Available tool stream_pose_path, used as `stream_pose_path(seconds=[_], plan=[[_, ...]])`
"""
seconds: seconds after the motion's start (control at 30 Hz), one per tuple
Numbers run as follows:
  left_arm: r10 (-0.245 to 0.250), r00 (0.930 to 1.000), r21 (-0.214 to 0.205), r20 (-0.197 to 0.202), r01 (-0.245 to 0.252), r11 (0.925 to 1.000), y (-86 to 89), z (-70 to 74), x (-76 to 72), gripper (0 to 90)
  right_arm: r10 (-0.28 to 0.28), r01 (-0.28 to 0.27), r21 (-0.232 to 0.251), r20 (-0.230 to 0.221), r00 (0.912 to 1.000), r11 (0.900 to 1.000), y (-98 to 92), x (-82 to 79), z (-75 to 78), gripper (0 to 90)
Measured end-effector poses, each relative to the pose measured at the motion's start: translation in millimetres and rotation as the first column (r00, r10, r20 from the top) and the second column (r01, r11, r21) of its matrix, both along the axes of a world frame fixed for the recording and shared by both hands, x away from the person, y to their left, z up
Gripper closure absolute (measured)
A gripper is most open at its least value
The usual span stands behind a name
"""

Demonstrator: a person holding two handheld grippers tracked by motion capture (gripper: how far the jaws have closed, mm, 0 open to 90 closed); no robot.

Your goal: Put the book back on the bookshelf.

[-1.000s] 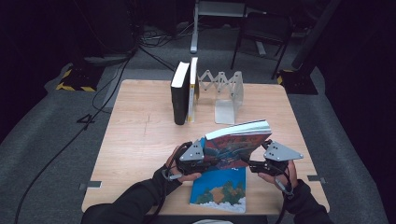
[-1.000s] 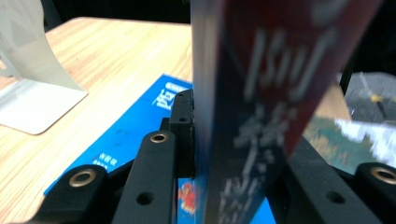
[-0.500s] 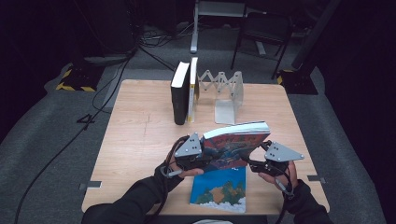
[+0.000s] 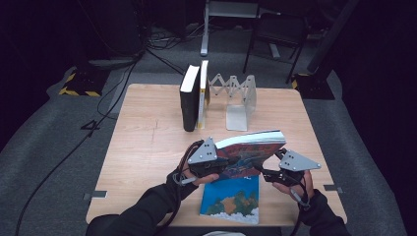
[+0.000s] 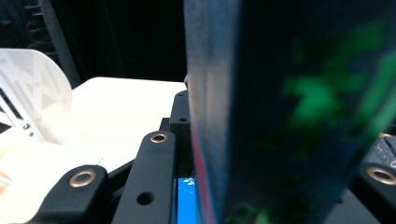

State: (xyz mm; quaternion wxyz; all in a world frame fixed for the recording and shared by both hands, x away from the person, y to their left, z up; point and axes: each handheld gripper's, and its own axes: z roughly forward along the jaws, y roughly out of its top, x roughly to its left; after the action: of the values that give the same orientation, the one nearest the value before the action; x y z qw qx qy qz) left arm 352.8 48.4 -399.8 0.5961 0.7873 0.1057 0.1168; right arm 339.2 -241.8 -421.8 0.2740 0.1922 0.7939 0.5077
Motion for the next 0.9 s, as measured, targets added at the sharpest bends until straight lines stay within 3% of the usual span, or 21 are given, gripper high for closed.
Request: stream_pose_path(seconds=[0.53, 0.9], plan=[[0.01, 0.9999, 0.007, 0.006, -0.01, 0.9999, -5.3, 1.9, 0.7, 73.5, -0.02, 0.02, 0.01, -0.006, 0.9998, 0.9998, -5.2, 0.9, 0.7, 40.0], [0.003, 1.0, -0.02, -0.007, -0.003, 0.9998, -4.3, -9.1, 2.1, 71.8, -0.018, 0.018, 0.014, -0.005, 0.9998, 0.9997, -4.8, 0.2, 0.1, 42.8]])
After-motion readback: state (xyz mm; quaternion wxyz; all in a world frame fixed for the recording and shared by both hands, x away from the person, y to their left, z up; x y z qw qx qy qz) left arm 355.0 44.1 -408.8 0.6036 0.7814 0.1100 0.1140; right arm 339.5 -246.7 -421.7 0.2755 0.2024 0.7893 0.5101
